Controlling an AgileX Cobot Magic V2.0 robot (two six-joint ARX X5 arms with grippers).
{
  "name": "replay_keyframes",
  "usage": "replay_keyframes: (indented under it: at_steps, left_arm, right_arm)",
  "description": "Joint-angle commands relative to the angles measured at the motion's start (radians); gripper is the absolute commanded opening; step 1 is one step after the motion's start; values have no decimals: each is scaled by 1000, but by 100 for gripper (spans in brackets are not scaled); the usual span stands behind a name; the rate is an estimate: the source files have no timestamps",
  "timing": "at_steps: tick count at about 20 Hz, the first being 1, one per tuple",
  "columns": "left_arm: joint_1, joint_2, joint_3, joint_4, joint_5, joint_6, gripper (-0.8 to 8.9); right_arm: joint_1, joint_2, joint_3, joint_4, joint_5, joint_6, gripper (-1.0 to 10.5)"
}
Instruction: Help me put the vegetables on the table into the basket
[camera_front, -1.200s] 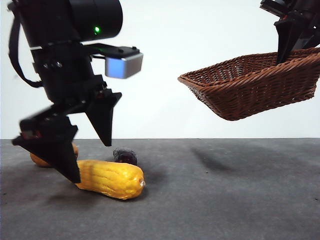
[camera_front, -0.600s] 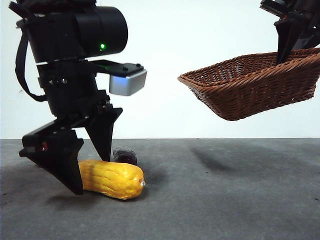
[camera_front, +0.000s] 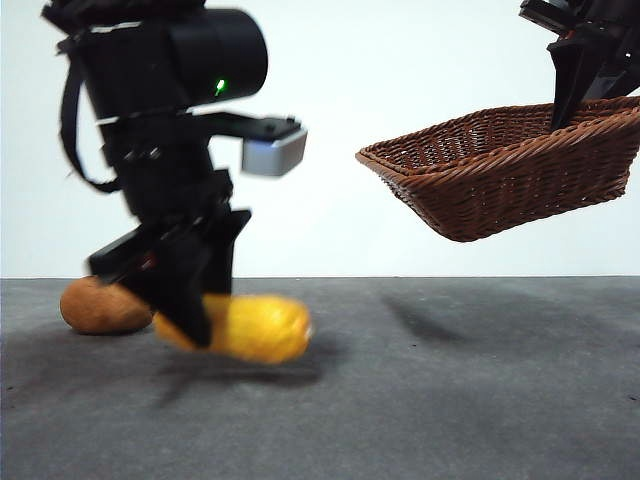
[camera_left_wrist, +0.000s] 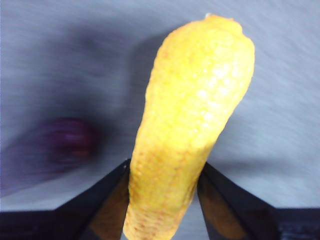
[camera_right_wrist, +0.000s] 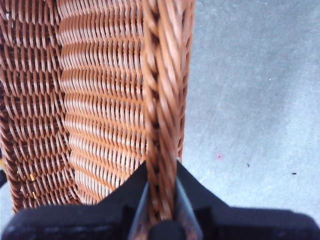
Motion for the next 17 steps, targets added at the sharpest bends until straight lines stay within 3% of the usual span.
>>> replay_keyframes:
  at_steps: [1,5,7,8,9,12,17]
  left_arm:
    - [-1,6,82,-23,5,-290,-4]
    - [2,6,303,-196,5,-785,-4]
    - [7,6,397,-255,5,-1096,-4]
    - [7,6,432,-270,19,-1244,-5]
    - [7,6,455,-269,76,-1334,-5]
    - [-5,7,466,-158,301,-1525,-5]
    - [-14,45,466,-4,365,-1703,-3]
  right_arm:
    - [0,-8,1,6,-11,-8,-16]
    - [0,-8,1,5,11,4,-16]
    - [0,-8,1,-7,53,30,-16]
    - [2,-8,1,-19,61,34,-16]
    - [3,-8,1,-32,60,36,-16]
    - [16,-8,1,-68,60,49,-16]
    - [82,-8,0,-121,60,48,-16]
